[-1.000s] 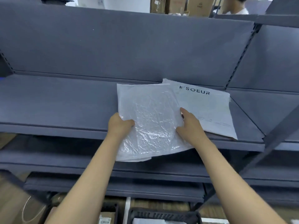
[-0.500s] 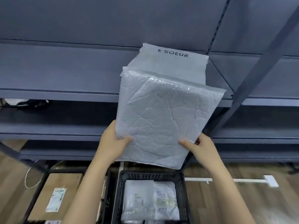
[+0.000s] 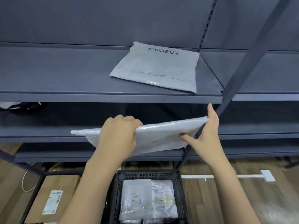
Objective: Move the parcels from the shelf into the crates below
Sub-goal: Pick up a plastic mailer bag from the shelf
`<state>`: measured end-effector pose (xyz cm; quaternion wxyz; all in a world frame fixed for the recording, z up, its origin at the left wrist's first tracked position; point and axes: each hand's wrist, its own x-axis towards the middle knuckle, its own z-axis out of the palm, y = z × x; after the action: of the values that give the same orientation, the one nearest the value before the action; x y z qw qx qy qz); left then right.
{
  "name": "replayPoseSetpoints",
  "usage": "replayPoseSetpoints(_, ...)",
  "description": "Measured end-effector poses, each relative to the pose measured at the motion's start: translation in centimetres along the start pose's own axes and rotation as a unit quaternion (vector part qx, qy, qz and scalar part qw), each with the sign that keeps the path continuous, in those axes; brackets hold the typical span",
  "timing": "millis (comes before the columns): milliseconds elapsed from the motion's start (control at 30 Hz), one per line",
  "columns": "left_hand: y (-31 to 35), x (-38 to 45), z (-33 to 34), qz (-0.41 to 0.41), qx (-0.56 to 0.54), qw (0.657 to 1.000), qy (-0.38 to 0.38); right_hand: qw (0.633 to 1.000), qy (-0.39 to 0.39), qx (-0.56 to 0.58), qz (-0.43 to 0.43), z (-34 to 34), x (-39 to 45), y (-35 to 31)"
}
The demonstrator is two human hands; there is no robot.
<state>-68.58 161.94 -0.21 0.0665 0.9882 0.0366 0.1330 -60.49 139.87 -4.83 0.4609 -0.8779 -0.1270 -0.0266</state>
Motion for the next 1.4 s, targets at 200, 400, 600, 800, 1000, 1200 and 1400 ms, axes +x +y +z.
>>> replayPoseSetpoints(200,-0.5,-0.4,1.0,-0.003,0.002,0.999,0.034,0.998,-0.026,0.044,-0.029,-1.2,-0.4,-1.9)
replayPoseSetpoints(400,-1.9,-1.2,1.7,0.048,-0.026,0.990,0.128,0.986,-0.135,-0.004,-0.095,-2.4,-0.3,-1.4)
replayPoseSetpoints(600,-3.0,-2.0,1.4,0.061,-0.059,0.966,0.243,0.971,0.025,-0.072,-0.226,0.1,-1.1,0.4)
replayPoseSetpoints(800,-3.0,-3.0,2.1,0.047,-0.080,0.944,0.318,0.927,0.164,-0.047,-0.334,1.6,-2.2,0.7)
replayPoseSetpoints(1000,-3.0,-3.5,2.3,0.074,-0.085,0.932,0.344,0.917,0.198,-0.056,-0.343,1.8,-2.9,0.6)
replayPoseSetpoints(1200,-3.3,-4.0,2.4,0.062,-0.114,0.937,0.325,0.938,0.168,-0.004,-0.303,1.1,-3.7,-0.4)
replayPoseSetpoints(1400,-6.1,-5.1,2.0,-0.008,-0.301,0.919,0.255,0.978,0.077,0.006,-0.195,-0.2,-3.6,0.5)
